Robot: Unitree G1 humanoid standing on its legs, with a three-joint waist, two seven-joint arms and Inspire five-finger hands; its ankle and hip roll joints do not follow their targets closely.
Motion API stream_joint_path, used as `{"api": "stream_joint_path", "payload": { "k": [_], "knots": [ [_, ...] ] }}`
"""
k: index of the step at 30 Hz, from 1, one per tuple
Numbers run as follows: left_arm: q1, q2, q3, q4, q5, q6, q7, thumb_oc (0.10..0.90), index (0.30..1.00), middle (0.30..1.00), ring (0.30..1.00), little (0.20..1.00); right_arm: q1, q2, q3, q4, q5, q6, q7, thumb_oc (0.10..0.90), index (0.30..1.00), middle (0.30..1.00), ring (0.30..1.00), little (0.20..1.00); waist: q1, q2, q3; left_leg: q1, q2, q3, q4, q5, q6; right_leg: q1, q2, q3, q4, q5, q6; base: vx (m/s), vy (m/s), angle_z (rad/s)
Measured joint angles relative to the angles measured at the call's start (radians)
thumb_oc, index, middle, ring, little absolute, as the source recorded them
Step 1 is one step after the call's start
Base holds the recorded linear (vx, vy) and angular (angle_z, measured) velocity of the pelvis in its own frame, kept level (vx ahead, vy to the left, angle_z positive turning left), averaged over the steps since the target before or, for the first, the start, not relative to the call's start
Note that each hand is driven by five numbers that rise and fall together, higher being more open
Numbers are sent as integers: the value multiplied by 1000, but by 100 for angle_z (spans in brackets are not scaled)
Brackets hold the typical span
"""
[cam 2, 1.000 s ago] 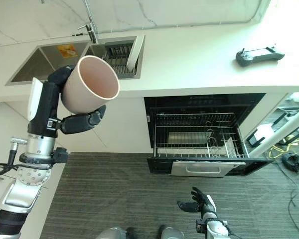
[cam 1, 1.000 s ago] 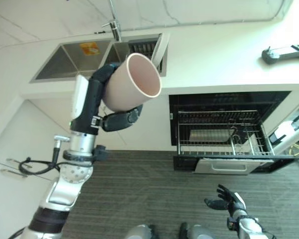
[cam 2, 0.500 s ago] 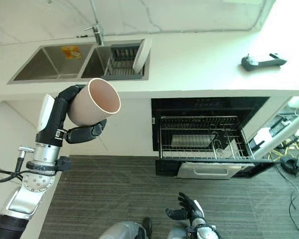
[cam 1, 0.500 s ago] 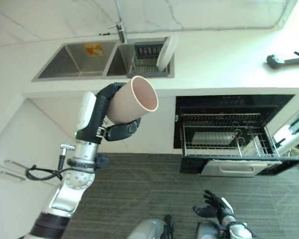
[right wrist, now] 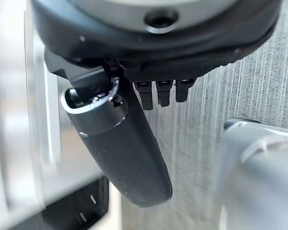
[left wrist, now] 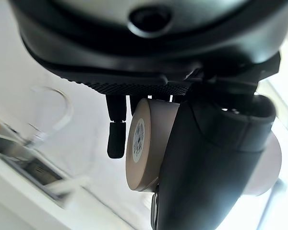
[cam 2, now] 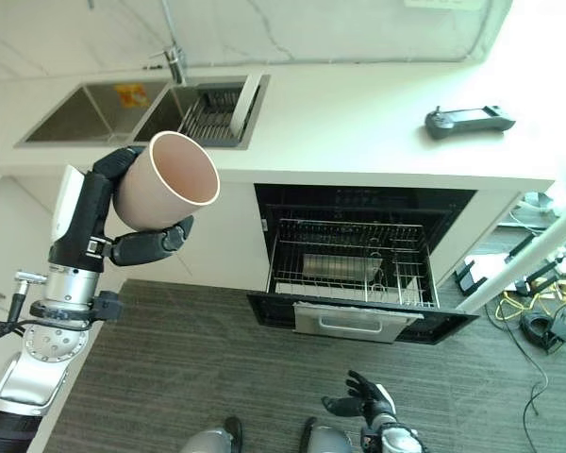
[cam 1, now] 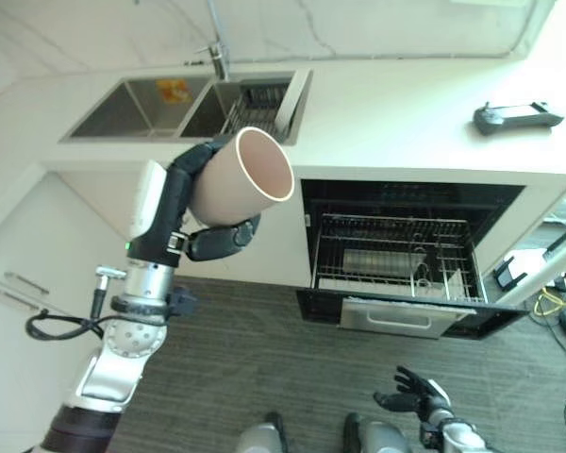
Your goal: Place the dishes in the dishwasher.
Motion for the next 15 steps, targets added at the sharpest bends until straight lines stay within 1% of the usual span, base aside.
{"api": "stream_joint_path", "payload": {
  "k": [1, 2, 3, 5, 6, 7, 9, 10, 11, 12, 15],
  "knots": [
    [-21, -12, -17, 2, 0, -15, -19, 400, 300, 300, 300, 300, 2, 2, -4, -1, 1, -11, -3, 800, 900, 900, 900, 900, -22, 5, -3, 5, -6, 11, -2, 4, -46, -15, -6, 23, 8, 9, 13, 46, 215, -36],
    [-35, -43, -45, 18, -4, -15, -17, 400, 300, 300, 300, 300, 27, 8, -10, -7, 2, -23, -8, 800, 900, 900, 900, 900, -25, 11, -8, 12, -21, 10, -1, -2, -38, -13, -9, 34, 0, 21, 21, 56, 202, -30],
    [-36, -54, -62, 26, -4, -15, -17, 400, 300, 300, 300, 300, 29, 17, -10, -12, 2, -33, -11, 800, 900, 900, 900, 900, -25, 12, -10, 21, -33, 16, -3, -6, -32, -10, -16, 41, -1, 27, 24, 28, 49, -23],
    [-32, -72, -82, 43, -13, -14, -27, 400, 300, 300, 300, 300, 59, 25, -3, -42, 2, -34, -10, 800, 900, 900, 900, 900, -26, 17, -19, 23, -40, 51, 6, -17, -23, -23, -24, 65, -17, 38, 42, 10, 29, -37],
    [-30, -73, -82, 45, -39, -11, -29, 400, 300, 300, 300, 300, 78, 28, -2, -76, 2, -35, -10, 800, 900, 900, 900, 900, -30, 16, -20, 22, -40, 60, 8, -17, -22, -20, -24, 68, -32, 47, 42, -10, 17, -35],
    [-25, -92, -77, 52, -74, -10, -29, 400, 300, 300, 300, 300, 132, 28, 6, -190, 1, -35, -14, 800, 900, 900, 900, 900, -40, 9, -24, 20, -40, 69, 16, -21, -15, -12, -23, 74, -56, 64, 51, -25, 17, -20],
    [-24, -98, -77, 56, -81, -8, -31, 400, 300, 300, 300, 300, 144, 28, 10, -222, 1, -38, -14, 800, 900, 900, 900, 900, -44, 5, -26, 20, -39, 74, 17, -23, -13, -10, -23, 75, -63, 65, 51, -24, 7, -11],
    [-25, -108, -77, 70, -94, -8, -36, 400, 300, 300, 300, 300, 152, 36, 19, -274, -2, -46, -20, 800, 900, 900, 900, 900, -53, -10, -37, 20, -37, 88, 19, -25, -10, -10, -22, 82, -75, 76, 53, -25, 11, -17],
    [-23, -113, -78, 74, -113, -9, -37, 400, 300, 300, 300, 300, 159, 35, 22, -312, -5, -47, -25, 800, 900, 900, 900, 900, -53, -16, -40, 20, -37, 96, 19, -26, -8, -14, -21, 88, -78, 79, 53, -33, 17, -24],
    [-22, -114, -78, 86, -118, -8, -37, 400, 300, 300, 300, 300, 159, 37, 23, -342, -6, -54, -32, 800, 900, 900, 900, 900, -64, -21, -44, 20, -37, 99, 19, -26, -8, -12, -15, 94, -92, 91, 58, -37, 26, -18],
    [-20, -158, -81, 121, -121, -9, -19, 400, 300, 300, 300, 300, 185, 33, 22, -486, -15, -57, -63, 800, 900, 900, 900, 900, -82, -23, -45, 22, -32, 120, 19, -28, -5, -10, -4, 114, -122, 117, 67, -28, 25, -24]
  ]
}}
